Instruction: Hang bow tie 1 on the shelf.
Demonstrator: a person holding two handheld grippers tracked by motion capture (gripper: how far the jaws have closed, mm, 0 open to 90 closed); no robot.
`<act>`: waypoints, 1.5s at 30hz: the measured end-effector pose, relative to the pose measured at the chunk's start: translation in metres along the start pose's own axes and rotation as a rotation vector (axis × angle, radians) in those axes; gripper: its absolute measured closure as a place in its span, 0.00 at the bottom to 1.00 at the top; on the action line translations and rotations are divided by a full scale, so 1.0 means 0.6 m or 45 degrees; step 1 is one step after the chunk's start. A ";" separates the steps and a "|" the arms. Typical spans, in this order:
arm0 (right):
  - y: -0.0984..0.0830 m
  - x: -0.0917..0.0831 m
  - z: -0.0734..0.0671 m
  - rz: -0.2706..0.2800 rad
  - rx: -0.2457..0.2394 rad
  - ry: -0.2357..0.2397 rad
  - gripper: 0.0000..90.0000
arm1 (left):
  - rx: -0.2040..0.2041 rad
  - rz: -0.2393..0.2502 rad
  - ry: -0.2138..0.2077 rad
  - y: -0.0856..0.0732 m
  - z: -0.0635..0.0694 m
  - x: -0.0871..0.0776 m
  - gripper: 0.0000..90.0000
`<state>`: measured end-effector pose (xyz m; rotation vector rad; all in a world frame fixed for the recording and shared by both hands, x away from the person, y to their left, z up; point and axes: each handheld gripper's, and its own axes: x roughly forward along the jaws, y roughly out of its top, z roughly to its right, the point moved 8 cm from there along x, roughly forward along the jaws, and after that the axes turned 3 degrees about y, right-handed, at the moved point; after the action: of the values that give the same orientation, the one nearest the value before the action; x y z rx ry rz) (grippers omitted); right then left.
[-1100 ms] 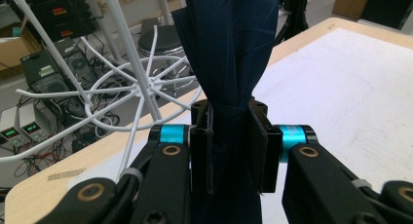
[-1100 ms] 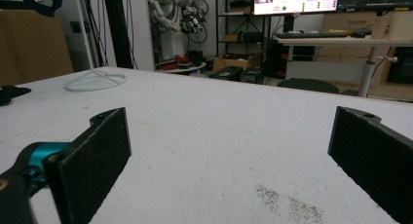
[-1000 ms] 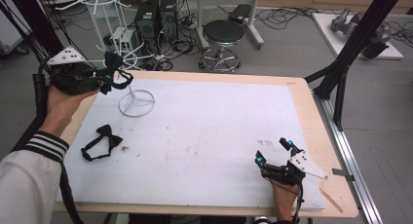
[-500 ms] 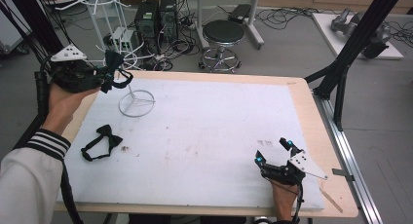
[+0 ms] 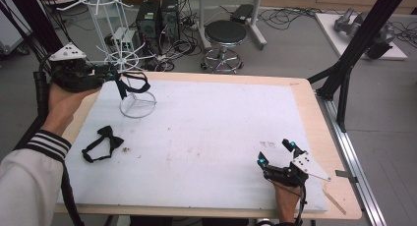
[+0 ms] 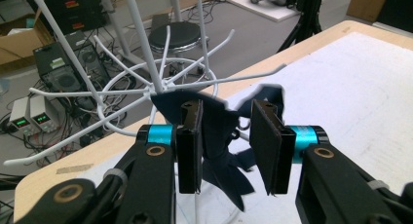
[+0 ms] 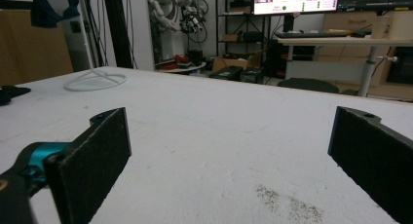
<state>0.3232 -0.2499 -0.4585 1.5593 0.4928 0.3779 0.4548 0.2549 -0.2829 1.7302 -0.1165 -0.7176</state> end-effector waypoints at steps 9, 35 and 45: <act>0.000 0.000 0.000 -0.001 -0.001 -0.003 0.01 | 0.013 0.027 -0.019 0.000 0.007 -0.014 0.60; 0.000 0.000 0.001 -0.001 0.003 -0.024 0.01 | 0.046 0.176 -0.217 -0.085 0.081 -0.077 0.20; 0.000 0.001 0.001 -0.002 0.002 -0.024 0.01 | 0.018 0.163 -0.231 -0.141 0.075 -0.100 0.20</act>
<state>0.3238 -0.2502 -0.4586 1.5625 0.4797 0.3610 0.3586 0.2680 -0.3408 1.6521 -0.3549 -0.7792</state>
